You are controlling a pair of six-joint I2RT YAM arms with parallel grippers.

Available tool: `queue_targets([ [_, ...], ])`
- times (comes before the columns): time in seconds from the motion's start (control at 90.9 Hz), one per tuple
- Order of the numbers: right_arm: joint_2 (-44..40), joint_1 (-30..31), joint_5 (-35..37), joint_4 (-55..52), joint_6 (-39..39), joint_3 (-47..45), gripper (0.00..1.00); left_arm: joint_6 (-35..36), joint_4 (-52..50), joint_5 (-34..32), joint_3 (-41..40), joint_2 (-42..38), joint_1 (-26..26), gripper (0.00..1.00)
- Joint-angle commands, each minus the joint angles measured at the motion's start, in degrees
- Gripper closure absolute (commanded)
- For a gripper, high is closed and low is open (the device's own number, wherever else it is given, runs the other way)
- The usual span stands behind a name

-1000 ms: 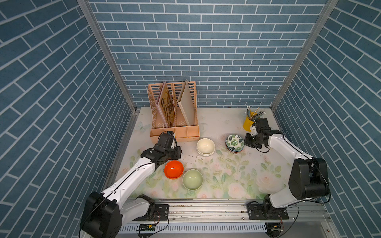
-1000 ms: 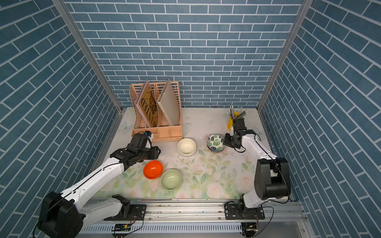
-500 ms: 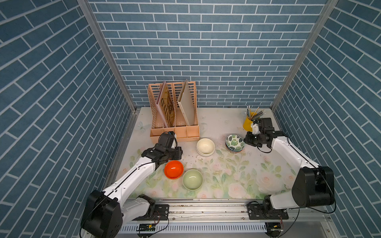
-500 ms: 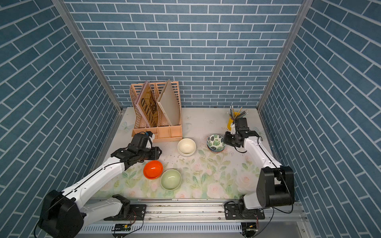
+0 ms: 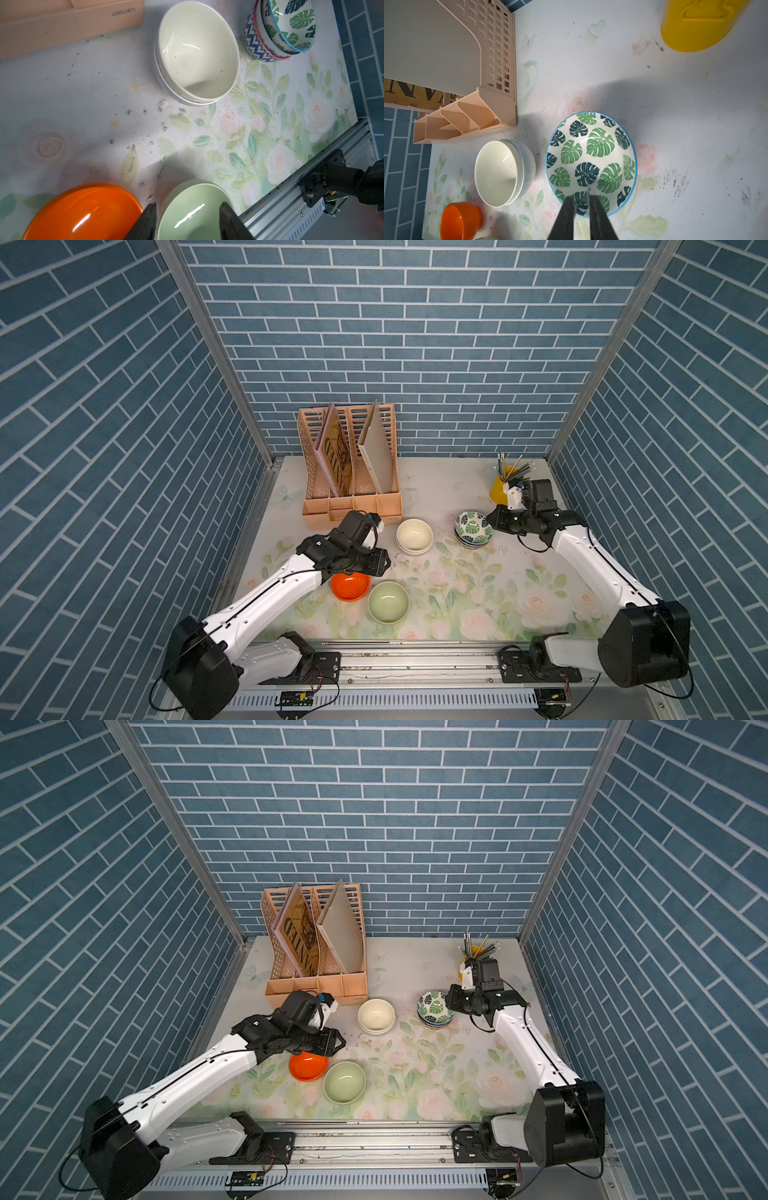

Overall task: Stack the bowls
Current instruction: Place the bowl on the bowl, then pick up the bowl from the center of the board.

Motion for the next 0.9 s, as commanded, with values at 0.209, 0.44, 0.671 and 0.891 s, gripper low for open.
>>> queue_targets([
  [0.209,-3.2,1.7,0.6,0.2,-0.2,-0.9,0.81,7.0,-4.1,-3.1,2.2,8.5,-7.4,0.52],
  [0.44,-3.8,1.9,0.8,1.1,-0.3,-1.4,0.81,8.3,-5.5,-8.5,4.9,13.4,-9.9,0.51],
  [0.671,-3.9,2.0,0.7,1.1,-0.3,-1.5,0.81,9.8,-5.4,-12.0,6.0,16.1,-10.0,0.52],
  [0.891,-3.5,2.0,0.8,1.5,-0.3,-1.8,0.81,11.5,-4.8,-11.1,3.4,13.0,-10.1,0.53],
])
